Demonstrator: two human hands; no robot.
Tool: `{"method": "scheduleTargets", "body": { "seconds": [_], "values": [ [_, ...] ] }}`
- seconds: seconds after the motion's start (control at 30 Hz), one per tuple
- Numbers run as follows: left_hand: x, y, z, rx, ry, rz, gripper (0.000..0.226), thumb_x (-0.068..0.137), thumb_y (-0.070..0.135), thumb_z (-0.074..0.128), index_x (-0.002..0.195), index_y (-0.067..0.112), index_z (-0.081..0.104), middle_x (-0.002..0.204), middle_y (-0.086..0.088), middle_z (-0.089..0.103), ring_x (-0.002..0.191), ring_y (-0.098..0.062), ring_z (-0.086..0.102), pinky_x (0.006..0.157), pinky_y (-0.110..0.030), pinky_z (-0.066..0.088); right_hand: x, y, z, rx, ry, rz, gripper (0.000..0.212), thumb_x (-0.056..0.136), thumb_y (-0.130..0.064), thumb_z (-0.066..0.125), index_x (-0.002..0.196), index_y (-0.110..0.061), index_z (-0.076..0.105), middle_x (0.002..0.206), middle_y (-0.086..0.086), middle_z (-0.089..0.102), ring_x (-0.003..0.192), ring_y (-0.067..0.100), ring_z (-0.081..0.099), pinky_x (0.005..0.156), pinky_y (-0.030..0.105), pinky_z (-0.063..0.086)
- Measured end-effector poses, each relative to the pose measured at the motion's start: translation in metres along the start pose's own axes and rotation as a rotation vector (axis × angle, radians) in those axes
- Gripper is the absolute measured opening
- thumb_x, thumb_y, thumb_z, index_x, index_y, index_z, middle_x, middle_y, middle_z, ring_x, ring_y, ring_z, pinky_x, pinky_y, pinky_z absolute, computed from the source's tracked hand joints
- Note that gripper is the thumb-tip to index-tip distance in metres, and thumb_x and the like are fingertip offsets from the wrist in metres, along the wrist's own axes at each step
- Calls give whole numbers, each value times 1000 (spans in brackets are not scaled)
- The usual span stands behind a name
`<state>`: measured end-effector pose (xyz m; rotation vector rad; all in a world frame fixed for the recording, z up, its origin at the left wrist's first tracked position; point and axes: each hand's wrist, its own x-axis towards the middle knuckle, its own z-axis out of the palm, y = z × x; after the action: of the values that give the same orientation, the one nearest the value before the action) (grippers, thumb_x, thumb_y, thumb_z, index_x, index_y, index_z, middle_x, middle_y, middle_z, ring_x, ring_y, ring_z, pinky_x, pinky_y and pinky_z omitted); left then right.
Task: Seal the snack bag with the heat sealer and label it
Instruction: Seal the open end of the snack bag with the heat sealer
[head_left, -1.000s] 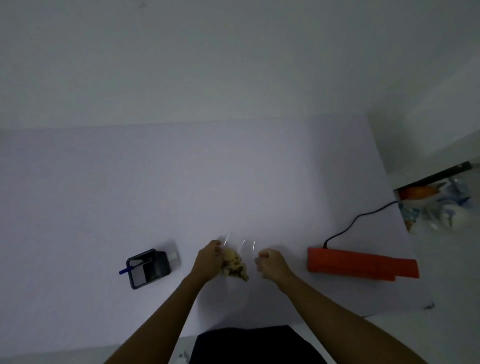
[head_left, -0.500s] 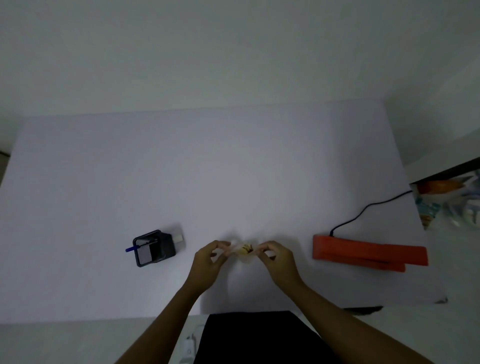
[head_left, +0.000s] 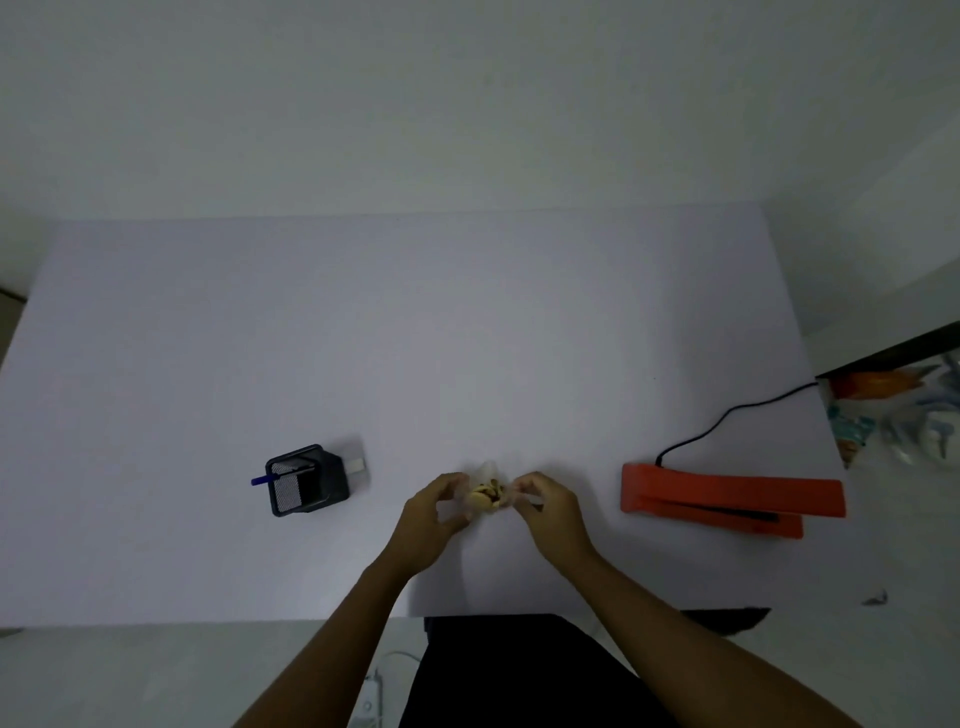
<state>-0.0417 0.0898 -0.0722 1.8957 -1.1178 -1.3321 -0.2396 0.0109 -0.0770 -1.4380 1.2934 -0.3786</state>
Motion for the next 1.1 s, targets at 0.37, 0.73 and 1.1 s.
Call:
{"method": "scheduleTargets", "body": {
  "seconds": [0.37, 0.73, 1.1],
  "values": [
    [16, -5, -1, -183, 101, -163, 8, 84, 17, 75, 86, 11, 80, 85, -3, 78, 78, -9, 70, 74, -22, 52, 15, 6, 1, 19, -76, 116, 14, 84, -15, 76, 94, -5, 79, 89, 8, 76, 80, 17, 70, 74, 27, 57],
    [27, -9, -6, -488, 5, -346, 14, 88, 15, 70, 93, 5, 78, 96, -17, 76, 84, -21, 68, 83, -37, 55, 28, -1, -1, 312, -203, 420, 10, 88, -16, 71, 89, -12, 80, 83, 6, 76, 69, 11, 67, 56, 24, 52],
    [34, -1, -1, -485, -110, -313, 21, 85, 20, 75, 105, 15, 75, 102, -8, 76, 87, -14, 70, 73, -28, 56, 38, 5, -1, 285, -255, 403, 18, 89, -18, 70, 92, -2, 78, 92, 19, 76, 77, 21, 70, 65, 30, 57]
  ]
}}
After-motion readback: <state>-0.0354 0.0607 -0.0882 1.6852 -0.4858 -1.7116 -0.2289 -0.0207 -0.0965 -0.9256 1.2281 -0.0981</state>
